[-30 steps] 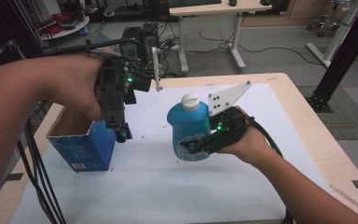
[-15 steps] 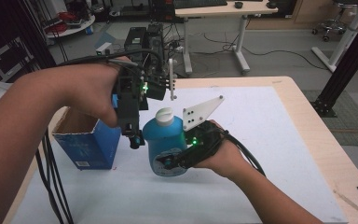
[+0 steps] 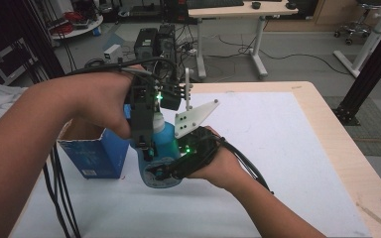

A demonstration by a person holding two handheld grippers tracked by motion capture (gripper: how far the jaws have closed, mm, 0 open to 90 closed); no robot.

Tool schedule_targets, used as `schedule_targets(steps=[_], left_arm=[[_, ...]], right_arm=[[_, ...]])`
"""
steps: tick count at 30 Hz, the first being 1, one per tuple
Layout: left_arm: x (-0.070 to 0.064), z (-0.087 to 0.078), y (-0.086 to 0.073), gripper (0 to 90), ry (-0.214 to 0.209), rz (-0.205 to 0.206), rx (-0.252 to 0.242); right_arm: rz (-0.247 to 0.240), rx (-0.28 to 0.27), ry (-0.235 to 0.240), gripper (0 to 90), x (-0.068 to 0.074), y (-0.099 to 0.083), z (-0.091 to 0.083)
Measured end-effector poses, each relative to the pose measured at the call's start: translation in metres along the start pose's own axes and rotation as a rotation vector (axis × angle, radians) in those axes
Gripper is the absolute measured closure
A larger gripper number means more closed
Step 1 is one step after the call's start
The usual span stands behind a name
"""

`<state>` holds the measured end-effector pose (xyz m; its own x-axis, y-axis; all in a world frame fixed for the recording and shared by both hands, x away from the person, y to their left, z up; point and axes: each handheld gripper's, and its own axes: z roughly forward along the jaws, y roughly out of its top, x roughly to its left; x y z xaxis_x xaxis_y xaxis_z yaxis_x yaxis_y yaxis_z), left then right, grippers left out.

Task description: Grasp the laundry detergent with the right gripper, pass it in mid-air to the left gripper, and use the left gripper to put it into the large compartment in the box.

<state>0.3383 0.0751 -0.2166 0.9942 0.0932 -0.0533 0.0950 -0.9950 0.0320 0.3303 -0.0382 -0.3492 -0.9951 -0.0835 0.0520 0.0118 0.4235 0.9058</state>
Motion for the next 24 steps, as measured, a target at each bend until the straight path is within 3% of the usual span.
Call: schedule_targets(steps=[16,24], left_arm=[[-0.0031,-0.0015,-0.0002,1.7,0.014,-0.009,-0.009],[-0.0033,-0.001,-0.0001,6.9,0.024,-0.014,0.003]], right_arm=[[0.013,-0.016,-0.002,46.4,-0.0017,0.0056,-0.0003],[0.017,-0.02,-0.005,46.4,-0.003,0.0051,0.0001]])
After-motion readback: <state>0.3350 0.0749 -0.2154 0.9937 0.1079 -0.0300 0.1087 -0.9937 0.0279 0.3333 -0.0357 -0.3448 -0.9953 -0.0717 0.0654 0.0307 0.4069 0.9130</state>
